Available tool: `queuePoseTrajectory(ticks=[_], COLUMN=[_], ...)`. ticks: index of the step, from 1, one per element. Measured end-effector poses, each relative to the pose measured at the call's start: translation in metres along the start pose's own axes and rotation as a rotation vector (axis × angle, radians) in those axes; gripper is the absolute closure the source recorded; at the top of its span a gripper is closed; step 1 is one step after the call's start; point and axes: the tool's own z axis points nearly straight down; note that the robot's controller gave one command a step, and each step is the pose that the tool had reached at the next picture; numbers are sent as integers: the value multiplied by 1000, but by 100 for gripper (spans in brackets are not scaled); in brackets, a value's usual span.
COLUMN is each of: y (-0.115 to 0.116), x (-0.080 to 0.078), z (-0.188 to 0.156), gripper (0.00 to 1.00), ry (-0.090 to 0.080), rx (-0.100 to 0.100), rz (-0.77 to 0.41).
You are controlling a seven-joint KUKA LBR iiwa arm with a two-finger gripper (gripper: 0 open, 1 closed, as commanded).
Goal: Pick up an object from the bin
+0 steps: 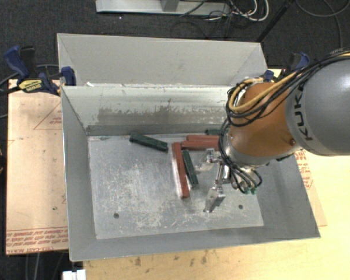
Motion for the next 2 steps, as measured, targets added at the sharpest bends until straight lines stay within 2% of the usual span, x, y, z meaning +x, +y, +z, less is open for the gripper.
queuePoseTrajectory(ticks=[1, 2], y=[28, 28], x=[-63, -61], z=[42, 43], gripper=[100, 0], ry=[-2, 8], rx=[2, 1], rz=[-125, -125])
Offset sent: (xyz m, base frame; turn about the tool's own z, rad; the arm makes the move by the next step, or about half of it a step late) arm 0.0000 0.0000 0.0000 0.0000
